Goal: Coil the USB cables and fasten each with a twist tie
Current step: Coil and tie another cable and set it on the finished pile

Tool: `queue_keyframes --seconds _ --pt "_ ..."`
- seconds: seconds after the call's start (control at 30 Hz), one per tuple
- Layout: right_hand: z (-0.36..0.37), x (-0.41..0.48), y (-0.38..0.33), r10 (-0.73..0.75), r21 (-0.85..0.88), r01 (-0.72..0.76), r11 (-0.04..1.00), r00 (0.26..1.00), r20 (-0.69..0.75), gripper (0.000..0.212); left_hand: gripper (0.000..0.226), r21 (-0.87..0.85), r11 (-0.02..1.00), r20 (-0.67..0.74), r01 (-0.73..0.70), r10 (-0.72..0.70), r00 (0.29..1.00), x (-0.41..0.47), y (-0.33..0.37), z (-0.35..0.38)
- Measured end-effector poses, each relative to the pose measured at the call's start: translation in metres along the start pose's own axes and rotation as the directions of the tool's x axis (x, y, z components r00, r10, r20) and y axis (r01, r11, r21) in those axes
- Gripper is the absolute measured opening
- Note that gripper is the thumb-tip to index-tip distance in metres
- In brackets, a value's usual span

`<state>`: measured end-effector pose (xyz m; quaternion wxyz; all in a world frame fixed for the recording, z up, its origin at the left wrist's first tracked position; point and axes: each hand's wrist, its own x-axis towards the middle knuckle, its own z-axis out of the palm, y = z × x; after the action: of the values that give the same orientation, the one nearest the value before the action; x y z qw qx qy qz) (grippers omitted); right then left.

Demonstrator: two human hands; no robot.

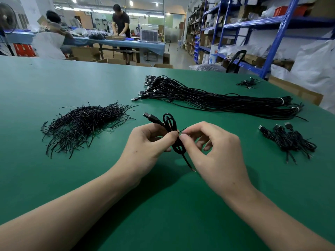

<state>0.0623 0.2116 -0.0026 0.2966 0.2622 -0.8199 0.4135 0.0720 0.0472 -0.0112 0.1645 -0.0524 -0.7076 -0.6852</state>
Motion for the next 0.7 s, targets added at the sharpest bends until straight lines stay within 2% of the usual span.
queue_keyframes --seconds 0.23,0.37,0.47,0.57,0.7 --pt "-0.005 0.001 -0.001 -0.188 -0.141 0.191 0.971 0.981 0.034 0.010 0.008 -0.051 0.998 0.021 0.043 -0.042 0.999 -0.002 0.004 0.003" --pt "-0.004 -0.001 0.000 -0.266 -0.193 0.273 0.943 0.962 0.061 0.014 0.020 -0.184 0.973 0.139 0.140 -0.115 0.984 -0.004 0.010 0.002" --pt "-0.005 0.000 0.004 -0.243 -0.149 0.249 0.957 0.968 0.055 0.013 0.025 -0.167 0.972 0.217 0.167 -0.129 0.968 -0.003 0.010 -0.001" --pt "-0.007 0.003 0.008 -0.198 -0.043 0.200 0.979 0.980 0.034 0.011 0.016 -0.119 0.981 0.249 0.151 -0.118 0.961 -0.002 0.008 -0.004" --pt "-0.008 0.006 0.010 -0.214 -0.022 0.216 0.976 0.976 0.046 0.010 0.013 -0.108 0.986 0.266 0.124 -0.091 0.960 -0.002 0.005 -0.003"
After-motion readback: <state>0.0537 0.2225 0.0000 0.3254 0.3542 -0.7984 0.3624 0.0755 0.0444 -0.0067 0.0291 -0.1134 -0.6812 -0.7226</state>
